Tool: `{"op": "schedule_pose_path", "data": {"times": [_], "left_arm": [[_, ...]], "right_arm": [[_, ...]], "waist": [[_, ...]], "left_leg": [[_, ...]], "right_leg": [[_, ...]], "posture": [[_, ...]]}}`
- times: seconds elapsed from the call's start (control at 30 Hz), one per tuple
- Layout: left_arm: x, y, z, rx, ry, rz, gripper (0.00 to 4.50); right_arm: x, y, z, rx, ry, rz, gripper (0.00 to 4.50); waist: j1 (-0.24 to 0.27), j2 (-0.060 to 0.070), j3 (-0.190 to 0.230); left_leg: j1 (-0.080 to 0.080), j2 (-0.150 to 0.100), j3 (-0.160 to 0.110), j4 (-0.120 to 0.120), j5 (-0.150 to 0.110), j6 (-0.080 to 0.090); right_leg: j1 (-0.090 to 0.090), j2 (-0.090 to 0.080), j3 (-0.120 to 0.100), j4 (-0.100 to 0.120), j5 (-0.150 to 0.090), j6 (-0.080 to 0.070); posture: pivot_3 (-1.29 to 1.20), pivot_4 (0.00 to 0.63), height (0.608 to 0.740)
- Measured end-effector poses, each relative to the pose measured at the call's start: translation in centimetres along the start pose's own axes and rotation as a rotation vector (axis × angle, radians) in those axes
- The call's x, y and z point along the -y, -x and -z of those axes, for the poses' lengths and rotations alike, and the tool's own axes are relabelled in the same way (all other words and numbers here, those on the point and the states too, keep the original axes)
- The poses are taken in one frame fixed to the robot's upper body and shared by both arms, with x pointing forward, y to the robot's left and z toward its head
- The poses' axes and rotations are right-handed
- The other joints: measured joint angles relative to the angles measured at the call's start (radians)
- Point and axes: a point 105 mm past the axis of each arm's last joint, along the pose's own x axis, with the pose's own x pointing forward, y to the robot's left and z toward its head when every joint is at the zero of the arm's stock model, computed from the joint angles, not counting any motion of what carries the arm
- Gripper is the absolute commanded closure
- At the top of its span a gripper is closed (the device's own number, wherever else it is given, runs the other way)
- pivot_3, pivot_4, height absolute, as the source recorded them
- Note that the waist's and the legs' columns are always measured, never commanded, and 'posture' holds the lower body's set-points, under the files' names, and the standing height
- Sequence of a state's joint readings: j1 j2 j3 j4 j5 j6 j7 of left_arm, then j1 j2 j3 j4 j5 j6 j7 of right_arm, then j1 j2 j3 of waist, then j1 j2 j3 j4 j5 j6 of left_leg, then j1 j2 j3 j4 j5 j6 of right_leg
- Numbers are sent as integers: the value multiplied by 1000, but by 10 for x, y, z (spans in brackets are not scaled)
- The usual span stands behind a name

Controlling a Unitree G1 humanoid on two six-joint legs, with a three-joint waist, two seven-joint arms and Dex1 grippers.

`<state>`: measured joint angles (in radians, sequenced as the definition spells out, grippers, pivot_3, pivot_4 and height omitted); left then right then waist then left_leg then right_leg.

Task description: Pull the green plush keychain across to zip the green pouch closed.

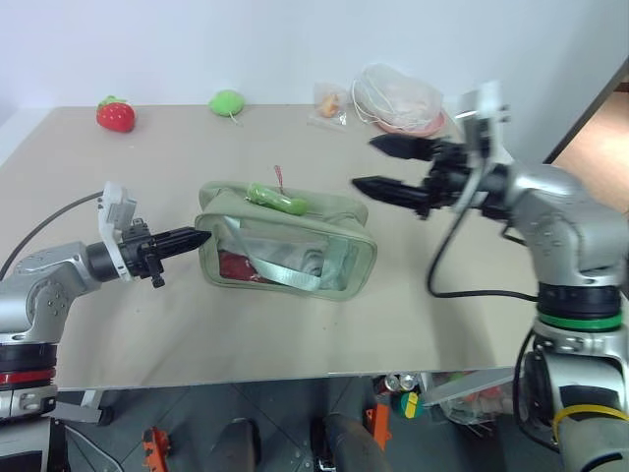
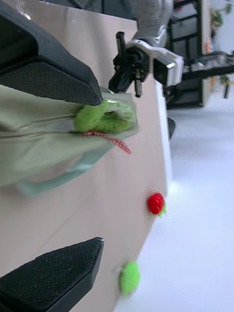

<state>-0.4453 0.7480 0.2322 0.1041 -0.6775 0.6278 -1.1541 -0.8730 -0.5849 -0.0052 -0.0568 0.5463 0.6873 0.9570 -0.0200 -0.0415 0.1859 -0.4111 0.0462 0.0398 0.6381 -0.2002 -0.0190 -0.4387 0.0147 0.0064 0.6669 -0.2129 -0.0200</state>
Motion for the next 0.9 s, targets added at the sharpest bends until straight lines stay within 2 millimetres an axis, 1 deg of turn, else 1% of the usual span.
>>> {"op": "schedule_pose_path", "data": {"times": [0.07, 0.13, 0.17, 0.23, 0.3, 0.43, 0.67, 0.7, 0.73, 0.8, 0.9], "left_arm": [[0, -1, 0, 4, 1, 2, 4500], [0, -2, 0, 10, 2, 0, 4500], [1, -3, 0, 13, 3, 4, 4500], [1, -4, 1, 16, 7, 5, 4500], [2, -5, 2, 17, 7, 7, 4500], [3, -5, 1, 16, 0, 4, 4500], [3, -3, 2, 19, -2, -16, 4500], [3, -3, 2, 20, -3, -17, 4500], [3, -3, 2, 20, -4, -17, 4500], [3, -3, 2, 20, -3, -19, 4500], [3, -3, 3, 21, -1, -24, 4500]], "right_arm": [[-6, -19, 2, -15, 16, -17, 33], [-16, -44, -3, -16, 59, -54, 33], [-21, -52, -8, -10, 80, -75, 33], [-28, -61, -14, 2, 113, -104, 33], [-30, -63, -14, -2, 129, -117, 33], [-31, -64, -8, -34, 147, -135, 33], [-28, -63, 4, -83, 159, -135, 33], [-26, -64, 8, -102, 161, -128, 430], [-25, -65, 13, -120, 161, -122, 603], [-23, -65, 16, -130, 160, -115, 1210], [-21, -65, 18, -138, 165, -106, 2255]], "waist": [[0, 0, 0], [-1, 0, 0], [1, 0, 0], [4, 0, 0], [5, -1, 0], [1, -1, 0], [1, -1, 0], [1, -1, 0], [1, -1, 0], [1, -1, 0], [1, -1, 0]], "left_leg": [[-3, 0, 0, 1, 0, 0], [-5, 0, 0, 1, 0, 0], [-6, 0, -1, 2, 0, 0], [-9, -1, -2, 3, 0, 0], [-11, -3, -2, 4, 0, 0], [-11, -3, -2, 7, 0, 1], [-11, 1, -3, 10, 0, 1], [-11, 1, -3, 10, 0, 1], [-11, 1, -3, 10, 0, 1], [-11, 1, -3, 10, 0, 1], [-11, 1, -3, 10, 0, 1]], "right_leg": [[-2, 0, 0, 0, 0, 0], [-4, 0, 0, 0, 1, 1], [-4, 0, -1, 0, 0, 1], [-4, -2, -3, -1, 0, 2], [-4, -3, -3, -1, 1, 4], [-4, -3, -2, -1, 2, 5], [-3, -2, -4, 0, 4, 2], [-4, -1, -4, 0, 4, 2], [-4, -1, -4, 0, 4, 2], [-4, -1, -4, 0, 4, 2], [-4, -1, -4, 0, 4, 2]], "posture": [[0, 150, 740], [0, 150, 740], [0, 150, 740], [0, 150, 740], [0, 150, 740], [0, 150, 740], [0, 150, 740], [0, 150, 740], [0, 150, 740], [0, 150, 740], [0, 150, 740]]}}
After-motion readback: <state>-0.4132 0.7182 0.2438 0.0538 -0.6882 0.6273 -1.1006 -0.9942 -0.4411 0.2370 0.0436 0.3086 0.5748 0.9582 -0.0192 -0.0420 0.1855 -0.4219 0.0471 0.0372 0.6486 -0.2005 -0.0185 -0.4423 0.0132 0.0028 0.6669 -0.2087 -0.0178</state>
